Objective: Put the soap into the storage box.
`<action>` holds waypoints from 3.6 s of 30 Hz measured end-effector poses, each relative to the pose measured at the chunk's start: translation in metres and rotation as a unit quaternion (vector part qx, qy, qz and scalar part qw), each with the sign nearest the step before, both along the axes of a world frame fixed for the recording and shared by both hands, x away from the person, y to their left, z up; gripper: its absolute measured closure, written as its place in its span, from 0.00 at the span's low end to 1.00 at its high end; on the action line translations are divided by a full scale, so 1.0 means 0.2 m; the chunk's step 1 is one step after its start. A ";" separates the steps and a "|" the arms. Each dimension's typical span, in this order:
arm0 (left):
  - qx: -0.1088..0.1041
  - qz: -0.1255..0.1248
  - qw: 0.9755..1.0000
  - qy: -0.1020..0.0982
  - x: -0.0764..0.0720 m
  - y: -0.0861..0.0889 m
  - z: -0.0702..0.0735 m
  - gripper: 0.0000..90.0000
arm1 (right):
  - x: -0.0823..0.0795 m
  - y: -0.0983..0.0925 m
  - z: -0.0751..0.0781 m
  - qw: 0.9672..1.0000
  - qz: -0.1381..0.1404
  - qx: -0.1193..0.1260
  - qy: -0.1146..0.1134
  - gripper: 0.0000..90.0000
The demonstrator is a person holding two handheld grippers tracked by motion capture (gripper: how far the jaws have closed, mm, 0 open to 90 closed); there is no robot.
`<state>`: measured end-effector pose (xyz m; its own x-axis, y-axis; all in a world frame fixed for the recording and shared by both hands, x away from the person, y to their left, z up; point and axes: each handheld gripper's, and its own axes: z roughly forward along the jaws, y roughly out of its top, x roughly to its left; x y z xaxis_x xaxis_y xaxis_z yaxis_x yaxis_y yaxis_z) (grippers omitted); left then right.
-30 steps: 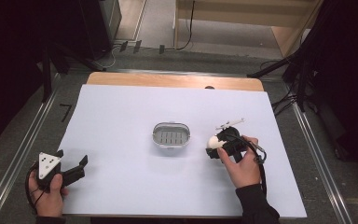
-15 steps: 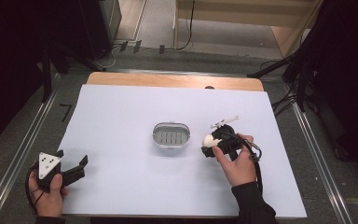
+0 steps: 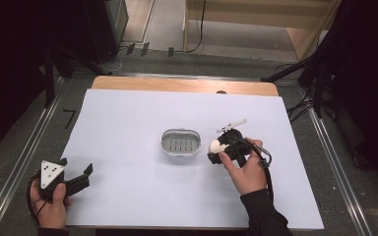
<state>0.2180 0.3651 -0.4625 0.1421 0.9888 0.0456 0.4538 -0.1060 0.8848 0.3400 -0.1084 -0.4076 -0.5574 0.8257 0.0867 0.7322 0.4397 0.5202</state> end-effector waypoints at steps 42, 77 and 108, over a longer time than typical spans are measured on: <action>-0.006 0.000 1.000 -0.002 0.00 0.00 0.00 0.15 | 0.05 0.28 0.05 0.999 0.048 0.002 0.006 0.27; -0.007 0.000 1.000 -0.002 0.00 0.01 0.00 0.15 | 0.15 0.49 0.09 0.997 0.072 -0.010 0.016 0.27; -0.009 0.000 1.000 -0.003 0.00 0.01 0.00 0.15 | 0.23 0.56 -0.02 0.997 0.058 -0.019 0.043 0.27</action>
<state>0.2175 0.3669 -0.4623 0.1414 0.9896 0.0282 0.4479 -0.0894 0.8896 0.3866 0.0040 -0.4112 -0.6420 0.7591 0.1078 0.7157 0.5429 0.4394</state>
